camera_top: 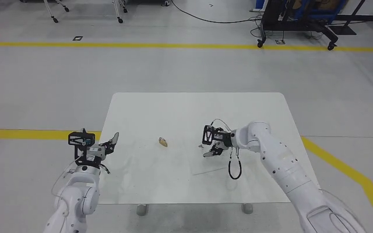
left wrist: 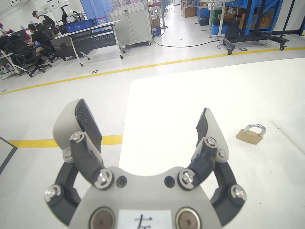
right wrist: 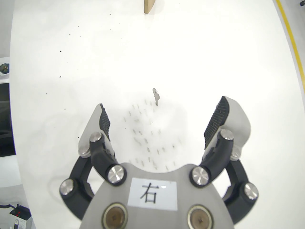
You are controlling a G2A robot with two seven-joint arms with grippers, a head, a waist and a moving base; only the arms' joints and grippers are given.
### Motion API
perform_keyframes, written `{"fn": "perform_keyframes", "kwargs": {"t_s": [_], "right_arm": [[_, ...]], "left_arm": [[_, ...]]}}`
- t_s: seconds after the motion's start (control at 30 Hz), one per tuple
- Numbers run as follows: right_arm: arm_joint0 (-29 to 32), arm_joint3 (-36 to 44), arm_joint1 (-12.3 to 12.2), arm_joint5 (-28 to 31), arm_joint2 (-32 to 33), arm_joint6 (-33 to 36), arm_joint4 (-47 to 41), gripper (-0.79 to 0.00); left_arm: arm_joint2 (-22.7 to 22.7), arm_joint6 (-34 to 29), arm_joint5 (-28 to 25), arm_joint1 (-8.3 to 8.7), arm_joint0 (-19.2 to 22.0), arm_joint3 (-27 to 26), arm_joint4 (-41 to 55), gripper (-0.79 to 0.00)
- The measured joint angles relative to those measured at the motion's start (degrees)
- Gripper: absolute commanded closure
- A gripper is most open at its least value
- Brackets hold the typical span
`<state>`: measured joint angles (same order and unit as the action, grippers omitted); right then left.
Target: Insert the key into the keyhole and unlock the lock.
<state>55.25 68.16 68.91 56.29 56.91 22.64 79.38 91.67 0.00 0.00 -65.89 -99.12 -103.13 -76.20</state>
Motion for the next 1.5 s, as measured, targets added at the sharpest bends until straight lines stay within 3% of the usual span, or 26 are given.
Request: {"fn": "perform_keyframes", "kwargs": {"t_s": [0.13,0.47,0.63,0.7,0.97,1.23,1.5], "right_arm": [[-2.3,-2.7,0.8,-0.1,-3.1,0.2,1.3,-0.502],[-6.9,-8.8,2.7,-0.3,-8.4,0.3,1.4,-0.323],[-8.4,-10.7,3.2,1.1,-10.1,-0.4,1.6,-0.154],[-8.7,-11.1,3.3,1.1,-10.5,-0.6,2.0,0.0],[-8.9,-10.7,2.9,1.7,-10.6,-4.7,4.2,0.0],[-7.6,-8.2,0.8,1.7,-10.2,-15.3,7.5,0.0],[-7.6,-8.3,0.9,1.7,-10.2,-14.1,7.4,0.0]], "left_arm": [[0.0,0.0,0.0,0.0,0.0,0.0,0.0,-0.785],[0.0,0.0,0.0,0.0,0.0,0.0,0.0,-0.785],[0.0,0.0,0.0,0.0,0.0,0.0,0.0,-0.785],[0.0,0.0,0.0,0.0,0.0,0.0,0.0,-0.785],[0.0,0.0,0.0,0.0,0.0,0.0,0.0,-0.785],[0.0,0.0,0.0,0.0,0.0,0.0,0.0,-0.785],[0.0,0.0,0.0,0.0,0.0,0.0,0.0,-0.785]]}}
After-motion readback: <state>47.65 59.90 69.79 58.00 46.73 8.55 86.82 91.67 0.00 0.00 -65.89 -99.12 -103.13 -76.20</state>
